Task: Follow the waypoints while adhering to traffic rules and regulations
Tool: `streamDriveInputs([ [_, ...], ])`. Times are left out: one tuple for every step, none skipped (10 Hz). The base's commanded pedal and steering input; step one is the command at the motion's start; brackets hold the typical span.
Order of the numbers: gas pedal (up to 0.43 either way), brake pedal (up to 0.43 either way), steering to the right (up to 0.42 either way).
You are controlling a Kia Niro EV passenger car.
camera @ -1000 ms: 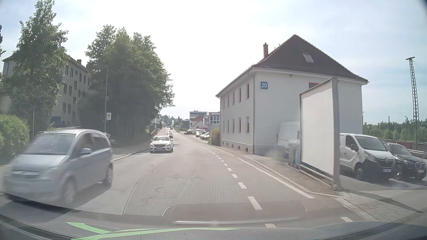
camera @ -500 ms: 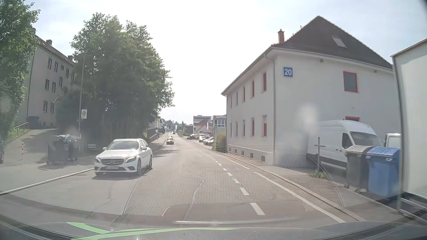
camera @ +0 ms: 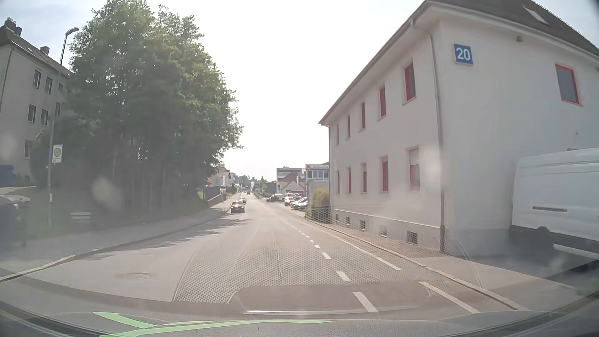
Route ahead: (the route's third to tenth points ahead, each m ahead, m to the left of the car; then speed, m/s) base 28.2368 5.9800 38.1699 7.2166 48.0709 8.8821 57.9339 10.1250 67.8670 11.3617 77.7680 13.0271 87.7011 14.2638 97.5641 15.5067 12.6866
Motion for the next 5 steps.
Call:
streamDriveInputs([
  [0.039, 0.0, -0.016],
  [0.039, 0.0, -0.016],
  [0.039, 0.0, -0.016],
  [0.039, 0.0, -0.016],
  [0.039, 0.0, -0.016],
])
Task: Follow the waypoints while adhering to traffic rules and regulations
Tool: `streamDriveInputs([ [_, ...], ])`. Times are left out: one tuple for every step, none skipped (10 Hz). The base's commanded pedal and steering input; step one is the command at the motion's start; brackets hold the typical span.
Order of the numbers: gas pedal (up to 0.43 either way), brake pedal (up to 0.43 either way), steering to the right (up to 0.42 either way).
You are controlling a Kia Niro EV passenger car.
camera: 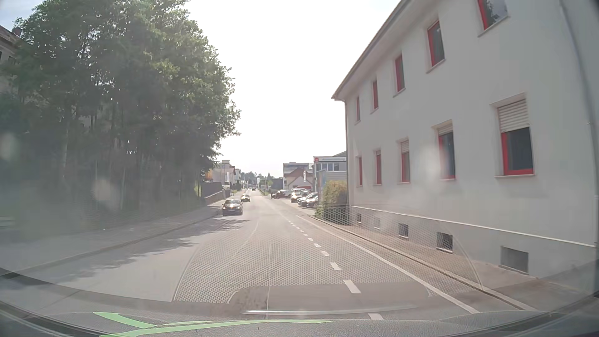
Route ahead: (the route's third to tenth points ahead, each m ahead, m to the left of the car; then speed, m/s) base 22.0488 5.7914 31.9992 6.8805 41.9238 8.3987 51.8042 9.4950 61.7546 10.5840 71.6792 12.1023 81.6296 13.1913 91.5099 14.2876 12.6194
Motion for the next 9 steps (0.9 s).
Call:
streamDriveInputs([
  [0.039, 0.0, -0.016],
  [0.039, 0.0, -0.017],
  [0.039, 0.0, -0.018],
  [0.039, 0.0, -0.021],
  [0.039, 0.0, -0.022],
  [0.039, 0.0, -0.023],
  [0.039, 0.0, -0.024],
  [0.039, 0.0, -0.024],
  [0.039, 0.0, -0.023],
])
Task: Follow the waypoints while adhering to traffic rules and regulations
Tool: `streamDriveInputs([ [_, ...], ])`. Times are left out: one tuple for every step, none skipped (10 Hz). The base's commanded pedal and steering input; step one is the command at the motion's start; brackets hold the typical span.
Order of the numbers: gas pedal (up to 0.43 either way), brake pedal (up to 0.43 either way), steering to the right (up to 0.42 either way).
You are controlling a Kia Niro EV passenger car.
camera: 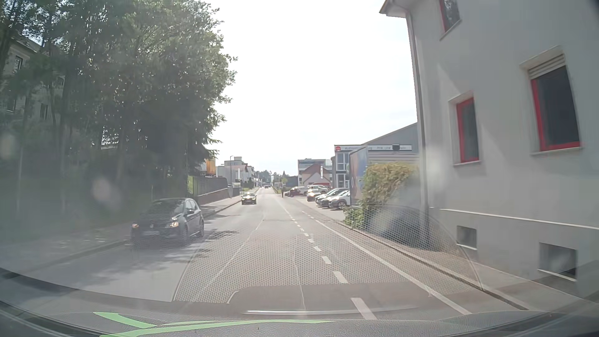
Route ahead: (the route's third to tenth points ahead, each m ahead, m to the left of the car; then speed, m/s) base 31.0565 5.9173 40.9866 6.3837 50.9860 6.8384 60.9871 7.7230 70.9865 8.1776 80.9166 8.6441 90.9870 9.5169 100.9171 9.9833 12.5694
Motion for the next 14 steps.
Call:
streamDriveInputs([
  [0.039, 0.0, -0.023],
  [0.039, 0.0, -0.023],
  [0.028, 0.0, -0.023],
  [0.028, 0.0, -0.022],
  [0.028, 0.0, -0.02],
  [0.028, 0.0, -0.019],
  [0.028, 0.0, -0.018],
  [0.028, 0.0, -0.017],
  [0.028, 0.0, -0.016],
  [0.028, 0.0, -0.016],
  [0.028, 0.0, -0.015],
  [0.028, 0.0, -0.015],
  [0.028, 0.0, -0.015],
  [0.028, 0.0, -0.015],
])
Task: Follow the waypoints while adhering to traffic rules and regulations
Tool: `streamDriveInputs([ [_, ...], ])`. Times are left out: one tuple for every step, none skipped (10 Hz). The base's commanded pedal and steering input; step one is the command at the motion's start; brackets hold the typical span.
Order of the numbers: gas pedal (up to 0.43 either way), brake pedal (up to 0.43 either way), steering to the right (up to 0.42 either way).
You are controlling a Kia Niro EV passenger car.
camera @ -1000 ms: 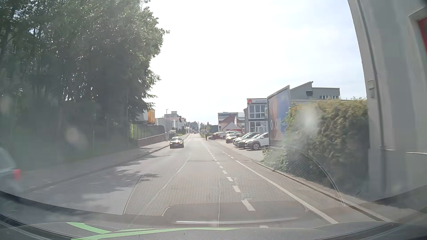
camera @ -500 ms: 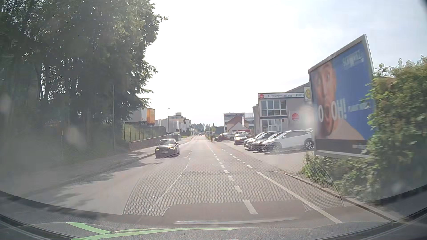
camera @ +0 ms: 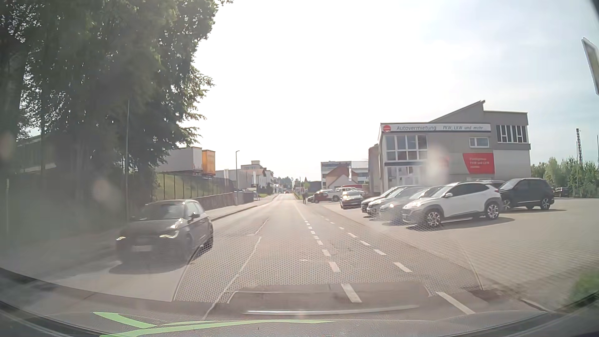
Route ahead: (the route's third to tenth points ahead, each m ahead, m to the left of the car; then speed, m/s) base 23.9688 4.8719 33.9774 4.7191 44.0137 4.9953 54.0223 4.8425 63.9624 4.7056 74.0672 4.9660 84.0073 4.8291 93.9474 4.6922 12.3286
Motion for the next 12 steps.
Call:
streamDriveInputs([
  [0.028, 0.0, -0.014],
  [0.028, 0.0, -0.014],
  [0.028, 0.0, -0.013],
  [0.028, 0.0, -0.012],
  [0.028, 0.0, -0.01],
  [0.028, 0.0, -0.009],
  [0.028, 0.0, -0.008],
  [0.028, 0.0, -0.007],
  [0.028, 0.0, -0.005],
  [0.028, 0.0, -0.004],
  [0.028, 0.0, -0.004],
  [0.028, 0.0, -0.003],
])
